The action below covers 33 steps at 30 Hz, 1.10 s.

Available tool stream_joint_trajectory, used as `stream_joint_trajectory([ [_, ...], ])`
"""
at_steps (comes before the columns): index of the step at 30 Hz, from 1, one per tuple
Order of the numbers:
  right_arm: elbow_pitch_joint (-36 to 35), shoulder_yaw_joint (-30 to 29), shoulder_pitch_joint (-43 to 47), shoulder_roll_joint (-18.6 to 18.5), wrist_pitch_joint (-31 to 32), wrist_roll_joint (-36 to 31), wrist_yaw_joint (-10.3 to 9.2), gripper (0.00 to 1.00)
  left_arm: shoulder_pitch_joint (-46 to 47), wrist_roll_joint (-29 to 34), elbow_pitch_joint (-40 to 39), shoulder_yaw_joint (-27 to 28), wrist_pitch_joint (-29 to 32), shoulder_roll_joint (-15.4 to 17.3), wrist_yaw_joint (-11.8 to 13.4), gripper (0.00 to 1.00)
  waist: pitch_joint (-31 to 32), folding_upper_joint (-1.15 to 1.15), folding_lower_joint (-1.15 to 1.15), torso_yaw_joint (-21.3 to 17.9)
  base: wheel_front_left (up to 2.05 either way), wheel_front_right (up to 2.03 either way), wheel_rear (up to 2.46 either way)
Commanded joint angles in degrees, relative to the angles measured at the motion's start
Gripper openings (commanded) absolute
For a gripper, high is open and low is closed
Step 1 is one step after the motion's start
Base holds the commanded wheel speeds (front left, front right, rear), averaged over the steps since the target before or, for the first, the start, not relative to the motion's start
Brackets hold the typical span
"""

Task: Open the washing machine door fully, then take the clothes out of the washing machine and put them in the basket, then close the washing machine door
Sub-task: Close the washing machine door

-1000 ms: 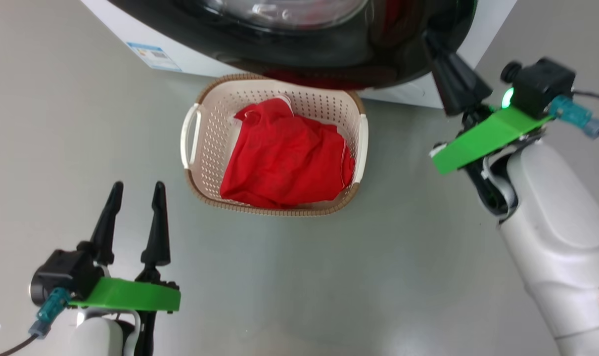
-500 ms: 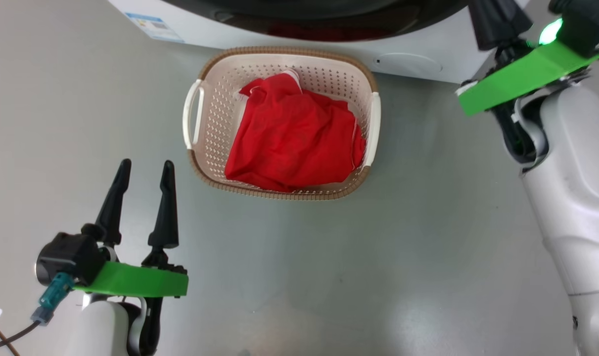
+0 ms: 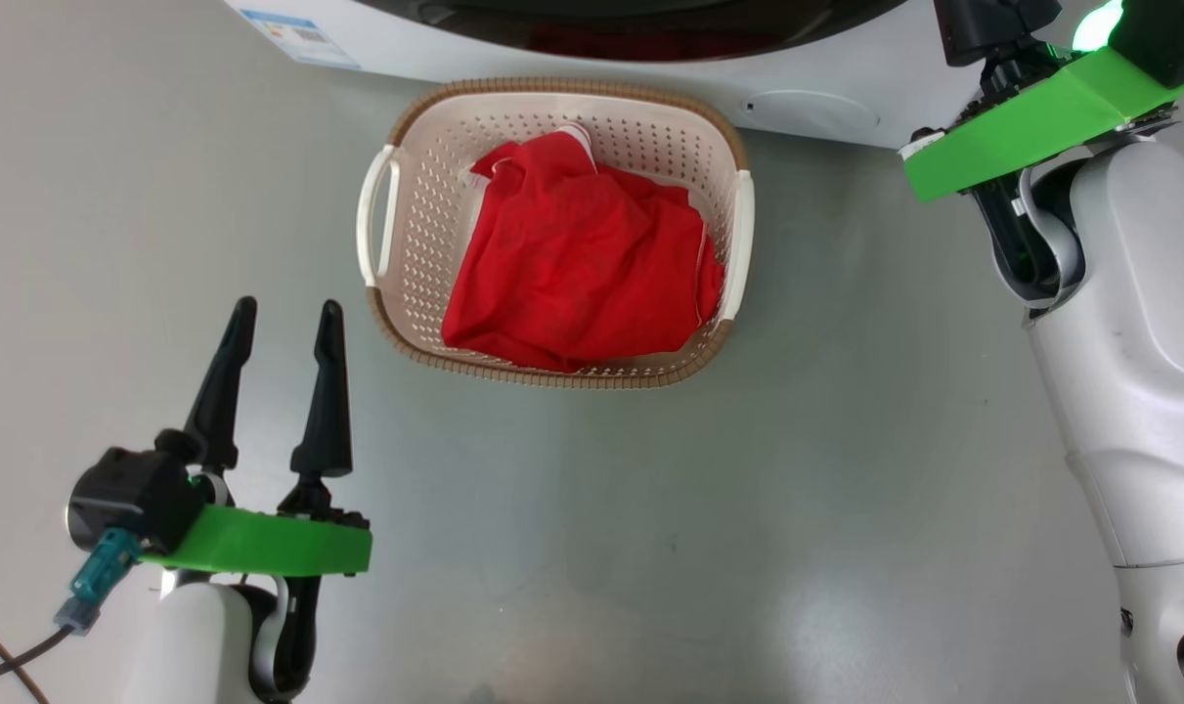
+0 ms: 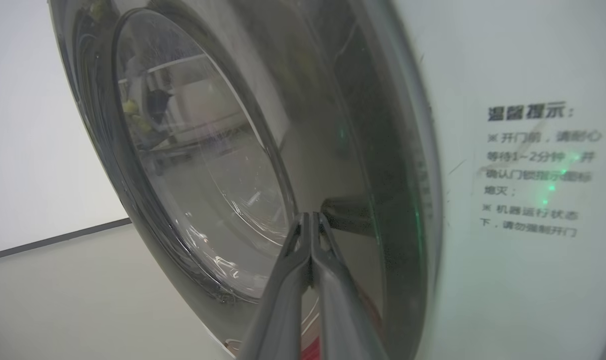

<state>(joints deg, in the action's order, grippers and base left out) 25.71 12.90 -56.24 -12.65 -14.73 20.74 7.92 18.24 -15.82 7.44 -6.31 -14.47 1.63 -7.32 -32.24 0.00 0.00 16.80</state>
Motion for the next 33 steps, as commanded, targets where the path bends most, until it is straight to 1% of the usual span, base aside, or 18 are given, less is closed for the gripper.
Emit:
stream_joint_trajectory([
  [1,-1.6,0.4,0.2,0.8,-0.3,-0.2,-0.43,0.00,0.2,0.2,-1.0,2.1,-0.5,1.2,-0.2,1.00,0.4,0.00,0.00,-0.3,0.00,0.00,0.00],
  [4,-1.2,1.6,1.7,0.6,-0.3,-0.1,-0.43,0.00,0.1,0.5,-0.4,2.2,-0.5,1.2,-0.2,1.00,1.3,0.00,0.00,-0.8,0.00,0.00,0.00],
  [5,-1.1,2.0,2.3,0.5,-0.3,-0.1,-0.43,0.13,0.1,0.6,-0.2,2.2,-0.5,1.2,-0.2,1.00,1.6,0.00,0.00,-1.0,0.00,0.00,0.00],
  [7,-1.0,2.7,3.6,0.4,-0.3,-0.2,-0.43,0.42,-0.1,0.8,0.3,2.4,-0.5,1.2,-0.2,1.00,2.4,0.00,0.00,-1.4,0.00,0.00,0.00],
  [8,-1.0,2.7,3.6,0.4,-0.3,-0.2,-0.43,0.42,-0.1,0.8,0.3,2.4,-0.5,1.2,-0.2,1.00,2.4,0.00,0.00,-1.4,0.00,0.00,0.00],
  [9,-1.1,2.8,4.3,0.3,-0.3,-0.2,-0.43,0.80,-0.2,1.0,0.6,2.4,-0.5,1.2,-0.2,1.00,2.8,0.00,0.00,-1.6,0.00,0.00,0.00],
  [10,-1.1,3.0,5.1,0.3,-0.3,-0.3,-0.43,1.00,-0.3,1.1,0.8,2.4,-0.5,1.2,-0.2,1.00,3.2,0.00,0.00,-1.8,0.00,0.00,0.00],
  [21,-0.8,3.5,15.4,-0.3,-0.3,0.4,-0.43,1.00,-1.9,3.2,4.3,4.3,-0.5,1.4,-0.2,1.00,8.9,0.00,0.00,-5.5,0.00,0.00,0.00],
  [33,-1.6,2.0,25.4,-0.4,-0.3,0.8,-0.43,1.00,-4.6,3.1,6.1,5.3,-0.5,4.0,-0.2,1.00,14.0,0.00,0.00,-10.5,0.00,0.00,0.00],
])
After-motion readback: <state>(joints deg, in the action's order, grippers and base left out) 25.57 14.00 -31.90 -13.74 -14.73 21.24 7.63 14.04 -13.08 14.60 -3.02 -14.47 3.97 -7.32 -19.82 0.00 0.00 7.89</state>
